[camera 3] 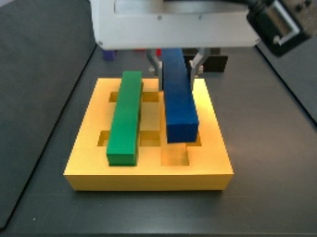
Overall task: Pick up the blue object. Move up. Move to above the board. Insert the blue object.
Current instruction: Insert the blue object.
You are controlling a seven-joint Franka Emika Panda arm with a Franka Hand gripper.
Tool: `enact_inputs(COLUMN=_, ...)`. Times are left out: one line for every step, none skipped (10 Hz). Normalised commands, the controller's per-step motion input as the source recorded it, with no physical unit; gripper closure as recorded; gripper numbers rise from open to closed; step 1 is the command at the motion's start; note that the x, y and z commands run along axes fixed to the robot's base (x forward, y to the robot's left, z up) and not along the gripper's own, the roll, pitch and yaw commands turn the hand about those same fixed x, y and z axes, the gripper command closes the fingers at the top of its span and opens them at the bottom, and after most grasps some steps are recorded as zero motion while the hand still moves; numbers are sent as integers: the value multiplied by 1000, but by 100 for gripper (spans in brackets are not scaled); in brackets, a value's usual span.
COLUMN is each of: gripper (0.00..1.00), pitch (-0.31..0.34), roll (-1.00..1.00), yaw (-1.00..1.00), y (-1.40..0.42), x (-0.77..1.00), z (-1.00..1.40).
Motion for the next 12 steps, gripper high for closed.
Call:
enact_inputs(gripper=100, pitch=-260, roll=69, yaw=0, y=-117, x=-40, z=-734)
enact_inputs(gripper=100, pitch=-183, roll=0, yaw=-46, y=-34, x=0, z=-694)
enact_inputs(gripper=100, pitch=-120, roll=-16, yaw=-206, y=0, x=0, z=-626)
enact_inputs(gripper=100, pitch=-30, roll=-3, yaw=-346, y=0, x=0, z=-360)
enact_inputs(gripper=100, pitch=-7, roll=66, yaw=-180, y=0, x=-14, z=-177)
enact_inputs(gripper=100, pitch=0, roll=121, yaw=0, y=-43, x=0, z=-71)
enact_inputs(gripper=100, pitch=0, roll=124, yaw=0, y=0, x=-103, z=-86)
enact_inputs(gripper=100, pitch=0, roll=116, yaw=0, y=0, x=-200, z=-100)
enact_inputs(gripper=100, pitch=0, roll=117, yaw=-17, y=-57, x=-86, z=-214)
enact_inputs(gripper=100, pitch=174, roll=81, yaw=-91, y=-114, x=0, z=-214)
enact_inputs(gripper=100, pitch=166, roll=0, yaw=-111, y=-74, x=0, z=-274)
enact_inputs(gripper=100, pitch=154, roll=17, yaw=-157, y=-183, x=117, z=-266)
